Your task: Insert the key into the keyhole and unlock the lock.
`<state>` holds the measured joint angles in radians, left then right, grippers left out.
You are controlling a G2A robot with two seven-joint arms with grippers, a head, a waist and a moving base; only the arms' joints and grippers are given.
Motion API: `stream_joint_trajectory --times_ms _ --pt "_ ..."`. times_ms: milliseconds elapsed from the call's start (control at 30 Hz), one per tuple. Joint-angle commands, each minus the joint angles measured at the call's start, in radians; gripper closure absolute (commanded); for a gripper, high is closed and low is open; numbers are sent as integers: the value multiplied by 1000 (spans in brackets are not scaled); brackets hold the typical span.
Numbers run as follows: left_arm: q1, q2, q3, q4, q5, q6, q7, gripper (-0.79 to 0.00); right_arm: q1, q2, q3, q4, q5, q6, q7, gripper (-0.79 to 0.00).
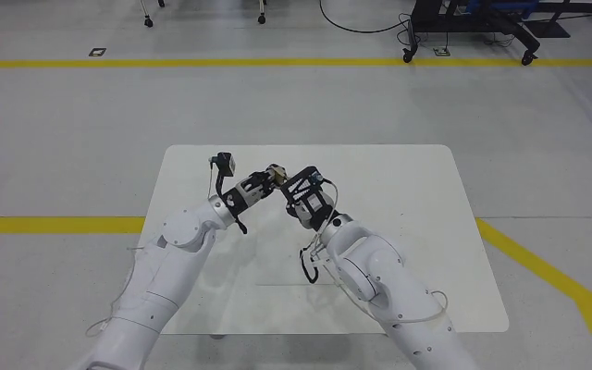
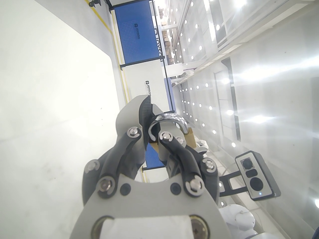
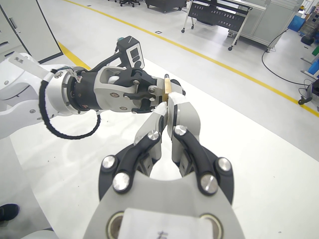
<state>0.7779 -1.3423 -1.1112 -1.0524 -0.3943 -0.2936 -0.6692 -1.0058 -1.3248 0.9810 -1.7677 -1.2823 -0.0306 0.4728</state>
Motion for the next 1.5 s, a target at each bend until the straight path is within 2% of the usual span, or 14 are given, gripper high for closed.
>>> stream_joint_trajectory --times_ms 0,33,167,500,533,600,733,767,800,867,933,1033,1133,1467 --pt "1 0 -6 6 -7 0 2 0 -3 0 9 -3 17 -6 1 -317" --pt "1 1 -10 9 -9 0 2 0 -6 0 14 -7 16 -7 2 -785" --pt "5 1 -29 26 -55 18 -9 0 -40 6 68 -40 66 -28 -6 -785" --pt "15 1 -32 20 -70 33 -3 0 -40 6 68 -40 66 -28 -6 -785" --pt "24 0 -34 9 -87 50 0 0 -47 7 68 -38 55 -32 -11 -785" --pt "18 3 -28 17 -71 164 -15 0 -53 8 66 -37 29 -48 -31 -785" --pt "-28 8 -23 25 -43 360 -45 0 -50 19 73 -7 -26 -211 -73 -785" --pt "-36 9 -21 26 -31 382 -48 0 -48 21 74 -2 -48 -231 -72 -699" --pt "-48 11 -16 27 -14 418 -59 0 -44 24 67 3 -93 -263 -69 -668" --pt "-72 15 -6 30 22 488 -91 0 -36 29 51 12 -170 -315 -81 -708" --pt "-88 18 2 27 50 534 -121 0 -27 31 41 23 -298 -284 -88 -711" --pt "-95 21 0 22 59 552 -139 0 -24 31 -10 32 -470 -259 -108 -603" --pt "-91 23 -4 16 58 552 -136 0 -23 29 -37 48 -533 -262 -138 -400" --pt "-64 32 -13 0 109 465 -110 0 -27 35 11 63 -565 -304 -126 -357"
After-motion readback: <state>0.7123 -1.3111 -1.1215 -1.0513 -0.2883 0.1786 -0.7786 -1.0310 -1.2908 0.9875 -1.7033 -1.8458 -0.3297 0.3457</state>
